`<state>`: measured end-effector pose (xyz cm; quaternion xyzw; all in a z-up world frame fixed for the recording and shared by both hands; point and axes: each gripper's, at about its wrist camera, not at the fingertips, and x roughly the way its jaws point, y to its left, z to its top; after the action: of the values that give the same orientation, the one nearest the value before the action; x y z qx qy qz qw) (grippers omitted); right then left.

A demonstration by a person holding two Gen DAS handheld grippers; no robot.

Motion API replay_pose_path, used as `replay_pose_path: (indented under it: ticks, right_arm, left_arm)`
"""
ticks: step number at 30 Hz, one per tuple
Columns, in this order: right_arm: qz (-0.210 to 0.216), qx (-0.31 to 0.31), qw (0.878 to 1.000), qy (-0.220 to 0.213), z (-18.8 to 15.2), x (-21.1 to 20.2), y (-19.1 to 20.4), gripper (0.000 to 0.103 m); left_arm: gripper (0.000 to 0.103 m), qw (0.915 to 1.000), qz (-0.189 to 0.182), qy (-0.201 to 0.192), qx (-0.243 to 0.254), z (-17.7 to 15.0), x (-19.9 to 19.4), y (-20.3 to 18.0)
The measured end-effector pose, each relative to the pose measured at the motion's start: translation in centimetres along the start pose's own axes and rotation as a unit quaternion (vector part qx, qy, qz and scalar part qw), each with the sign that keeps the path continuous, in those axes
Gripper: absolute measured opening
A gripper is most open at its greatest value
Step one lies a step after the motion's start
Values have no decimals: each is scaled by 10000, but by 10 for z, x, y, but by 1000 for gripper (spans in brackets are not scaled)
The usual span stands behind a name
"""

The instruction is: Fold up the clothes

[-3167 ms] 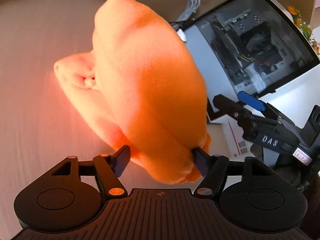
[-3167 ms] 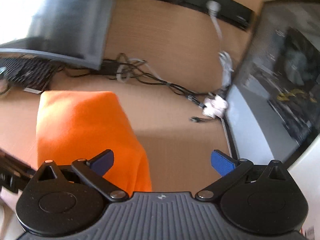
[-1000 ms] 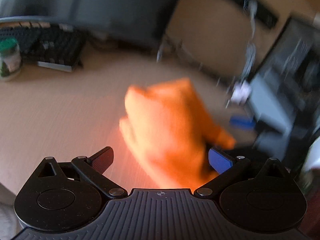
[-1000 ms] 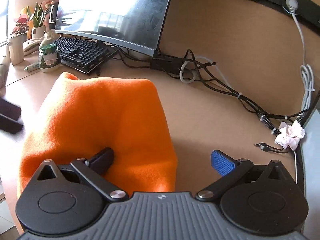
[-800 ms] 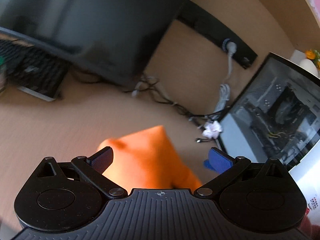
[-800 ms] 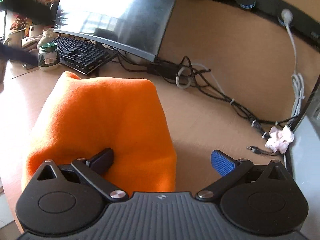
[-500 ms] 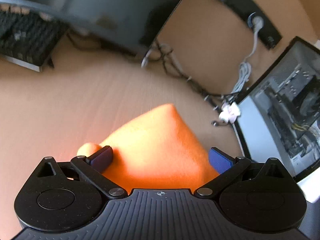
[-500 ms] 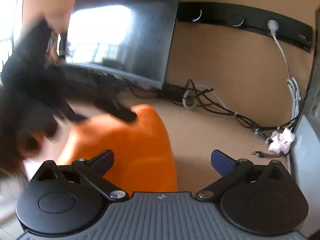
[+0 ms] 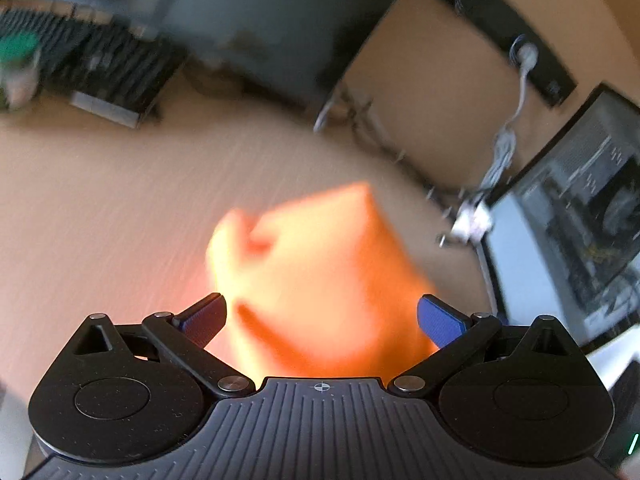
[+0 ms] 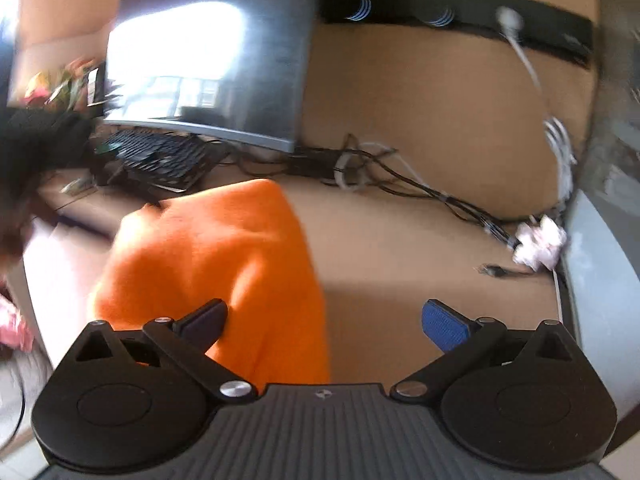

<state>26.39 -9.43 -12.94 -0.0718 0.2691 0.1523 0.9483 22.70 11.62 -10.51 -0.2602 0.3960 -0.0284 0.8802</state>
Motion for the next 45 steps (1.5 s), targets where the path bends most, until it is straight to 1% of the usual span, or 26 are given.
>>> replay_pose_path:
  ticks: [3,4,5,6,7,8,10,13,15,17,18,19,21,23,26,27,28,29,31,34,35,37,39,42,43,45]
  right_arm:
    - [-132,247,9995,157,-3,5,-14,103]
    - [-127,296,9993,193,-4,3,-16,103]
    - [-105,313,9992,207,-5,2,-17,103]
    - [-88,310,9993,213,-5,1,-17,103]
    - [-98,291,9993,207,-4,1,-17,103]
    - [-136,254,9994,189,-3,1,-17,103]
    - [-302,203,9993,106,0,0,-17,103]
    - [-467,339,9983,-13,9,-2,-24,103]
    - [-491,440,9978,-31,13,-2,-30,103]
    - [-530,452,9976,-32,15,-2,-33,103]
    - [-530,429,9977,-26,15,0,-33,103]
    - [-513,398,9979,-16,15,1,-32,103]
    - [-477,310,9984,43,13,4,-28,103]
    - [-441,215,9987,115,11,7,-23,103]
    - [-411,33,9989,222,7,12,-16,103]
    - [-450,-91,9986,246,5,13,-12,103]
    - [-497,-215,9982,260,3,15,-8,103]
    - [-522,-290,9979,268,2,16,-6,103]
    - [-530,-343,9976,276,1,17,-5,103]
    - [-548,-359,9975,267,3,15,-5,103]
    - [-561,-374,9974,237,4,13,-4,103]
    - [-412,-372,9984,46,8,2,-2,103]
    - [-207,-361,9990,-180,13,-11,1,103]
    - [136,-456,9980,-426,18,-26,13,103]
    - [235,-548,9974,-416,17,-28,21,103]
    - [213,-903,9954,-228,9,-20,37,103]
  left_arm:
    - [103,9991,-64,374,-166,-23,13,2]
    - [103,9990,-99,372,-210,-26,14,1]
    - [97,9990,-165,357,-217,-26,15,-1]
    - [80,9990,-247,337,-133,-24,14,-6]
    - [70,9990,-331,302,-24,-22,12,-11]
    - [65,9987,-424,204,192,-20,7,-20]
    - [64,9961,-635,12,611,-15,-4,-38]
    - [65,9866,-1252,-180,1035,-13,-16,-58]
    - [66,9877,-1180,-107,1022,-12,-10,-58]
    - [66,9925,-862,148,851,-15,4,-46]
    - [69,9942,-689,309,760,-17,11,-40]
    - [69,9950,-528,498,688,-20,18,-33]
    - [76,9946,-262,778,638,-26,26,-23]
    - [81,9942,-170,857,621,-29,26,-17]
    - [82,9954,-231,726,580,-24,16,-15]
    - [82,9958,-236,660,589,-22,12,-15]
    - [82,9962,-179,496,699,-19,5,-17]
    - [83,9959,-113,291,847,-16,-3,-20]
    - [86,9922,-31,-271,1217,-8,-22,-31]
    - [91,9832,-207,-983,1522,5,-39,-45]
    - [94,9810,-333,-1090,1569,10,-39,-48]
    - [94,9777,-543,-1206,1634,22,-32,-54]
    - [94,9795,-570,-1092,1592,31,-14,-54]
    - [94,9890,-457,-682,1234,39,17,-37]
    - [94,9915,-414,-544,1108,40,27,-31]
    - [95,9956,-314,-292,838,39,41,-15]
